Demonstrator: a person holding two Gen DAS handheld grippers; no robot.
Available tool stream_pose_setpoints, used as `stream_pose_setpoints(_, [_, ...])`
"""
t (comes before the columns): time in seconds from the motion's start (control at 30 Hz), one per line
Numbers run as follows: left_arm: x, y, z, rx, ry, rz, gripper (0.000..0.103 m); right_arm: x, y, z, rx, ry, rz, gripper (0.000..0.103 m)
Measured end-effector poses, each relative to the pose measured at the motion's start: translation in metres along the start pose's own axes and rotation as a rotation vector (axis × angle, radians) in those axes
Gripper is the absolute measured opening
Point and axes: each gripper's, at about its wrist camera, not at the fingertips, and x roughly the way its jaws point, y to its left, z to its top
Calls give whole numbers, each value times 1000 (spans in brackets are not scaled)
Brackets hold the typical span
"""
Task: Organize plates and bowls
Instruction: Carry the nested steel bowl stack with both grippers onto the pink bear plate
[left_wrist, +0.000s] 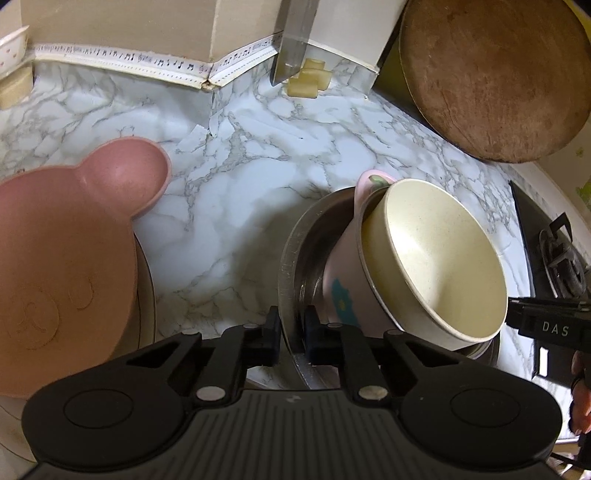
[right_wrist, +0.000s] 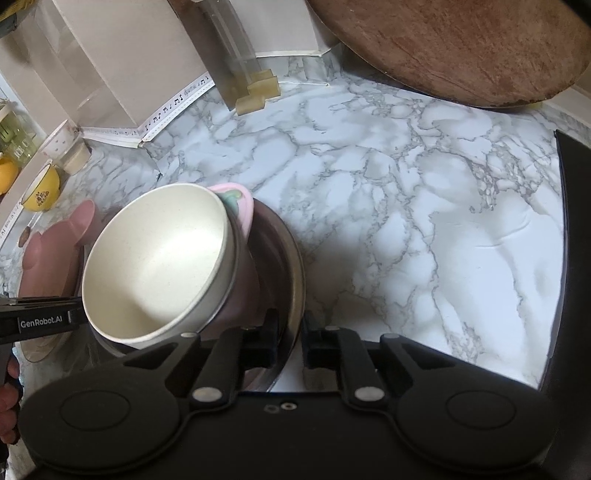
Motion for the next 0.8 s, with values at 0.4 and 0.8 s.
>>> stream_pose_setpoints(0.4, [-8, -2, 2, 32, -38, 4, 12, -9, 10, 1, -36, -57, -38, 12])
stream_pose_setpoints(0.8, [-40, 11, 15, 12, -78, 7, 13, -33, 33, 18, -64, -108, -15, 12])
